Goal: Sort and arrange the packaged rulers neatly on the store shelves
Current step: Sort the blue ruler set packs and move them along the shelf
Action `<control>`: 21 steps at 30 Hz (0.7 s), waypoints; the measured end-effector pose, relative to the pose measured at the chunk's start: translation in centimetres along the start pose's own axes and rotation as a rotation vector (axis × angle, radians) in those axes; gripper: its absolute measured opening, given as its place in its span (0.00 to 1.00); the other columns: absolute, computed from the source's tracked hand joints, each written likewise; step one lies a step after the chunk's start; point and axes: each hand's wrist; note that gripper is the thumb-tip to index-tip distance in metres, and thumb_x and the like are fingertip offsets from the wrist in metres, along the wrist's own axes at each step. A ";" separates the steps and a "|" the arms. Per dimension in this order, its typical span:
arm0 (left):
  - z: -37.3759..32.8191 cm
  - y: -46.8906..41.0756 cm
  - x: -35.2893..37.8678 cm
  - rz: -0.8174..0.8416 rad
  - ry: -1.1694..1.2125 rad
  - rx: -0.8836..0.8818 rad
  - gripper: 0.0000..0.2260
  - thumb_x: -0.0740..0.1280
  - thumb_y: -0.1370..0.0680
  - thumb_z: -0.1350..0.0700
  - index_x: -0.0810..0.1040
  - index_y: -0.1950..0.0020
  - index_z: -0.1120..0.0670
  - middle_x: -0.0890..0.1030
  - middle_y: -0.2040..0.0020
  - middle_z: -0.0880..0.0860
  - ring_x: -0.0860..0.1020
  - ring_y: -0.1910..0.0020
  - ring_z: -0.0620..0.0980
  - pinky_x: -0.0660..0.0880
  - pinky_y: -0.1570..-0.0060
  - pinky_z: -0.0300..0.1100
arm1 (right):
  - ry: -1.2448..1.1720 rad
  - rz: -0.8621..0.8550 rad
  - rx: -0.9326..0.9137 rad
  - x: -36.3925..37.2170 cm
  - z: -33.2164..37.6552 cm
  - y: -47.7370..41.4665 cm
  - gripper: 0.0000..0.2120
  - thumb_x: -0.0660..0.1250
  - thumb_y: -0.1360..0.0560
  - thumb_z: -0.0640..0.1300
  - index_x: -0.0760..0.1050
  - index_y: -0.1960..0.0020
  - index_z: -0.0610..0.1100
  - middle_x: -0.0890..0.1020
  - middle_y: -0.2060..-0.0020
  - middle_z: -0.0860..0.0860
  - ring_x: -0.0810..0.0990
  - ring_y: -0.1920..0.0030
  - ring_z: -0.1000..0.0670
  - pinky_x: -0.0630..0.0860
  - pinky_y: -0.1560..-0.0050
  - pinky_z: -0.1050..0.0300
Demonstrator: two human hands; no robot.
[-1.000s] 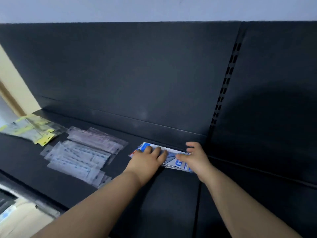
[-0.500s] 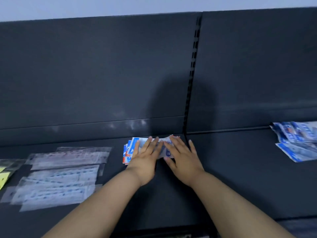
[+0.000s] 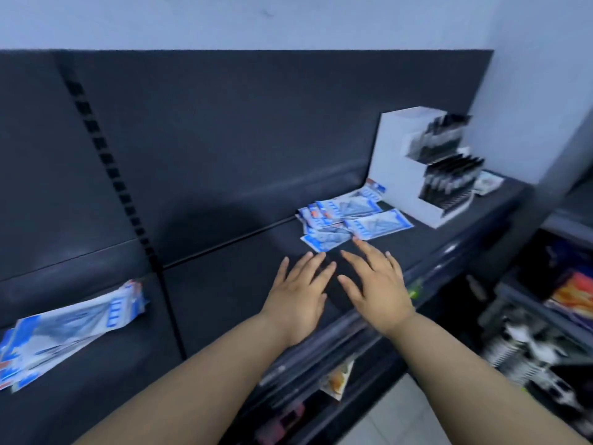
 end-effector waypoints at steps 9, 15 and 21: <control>-11.0 -11.7 3.6 0.033 -0.008 0.017 0.25 0.52 0.18 0.50 0.48 0.22 0.47 0.48 0.22 0.50 0.46 0.24 0.50 0.41 0.26 0.55 | 0.119 0.008 0.034 -7.0 -16.7 1.2 0.24 0.71 0.28 0.52 0.74 0.34 0.44 0.66 0.28 0.45 0.69 0.31 0.41 0.67 0.36 0.41; -9.7 -17.5 6.1 0.140 -0.086 -0.078 0.25 0.50 0.17 0.48 0.45 0.22 0.47 0.48 0.22 0.49 0.47 0.24 0.49 0.41 0.26 0.55 | 0.058 0.130 -0.014 -4.2 -20.9 -5.2 0.24 0.63 0.23 0.53 0.67 0.29 0.47 0.58 0.25 0.49 0.57 0.25 0.47 0.57 0.27 0.48; -5.6 -24.2 8.0 0.143 -0.094 -0.198 0.24 0.51 0.17 0.47 0.48 0.22 0.46 0.51 0.23 0.49 0.49 0.24 0.50 0.42 0.26 0.54 | 0.026 0.225 -0.113 -0.4 -23.5 -14.0 0.24 0.63 0.23 0.53 0.67 0.29 0.48 0.59 0.25 0.50 0.57 0.25 0.49 0.54 0.27 0.54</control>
Point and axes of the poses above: each hand's wrist, its own y-axis away from the middle knuckle, its own x-axis out of the palm, z = x × y
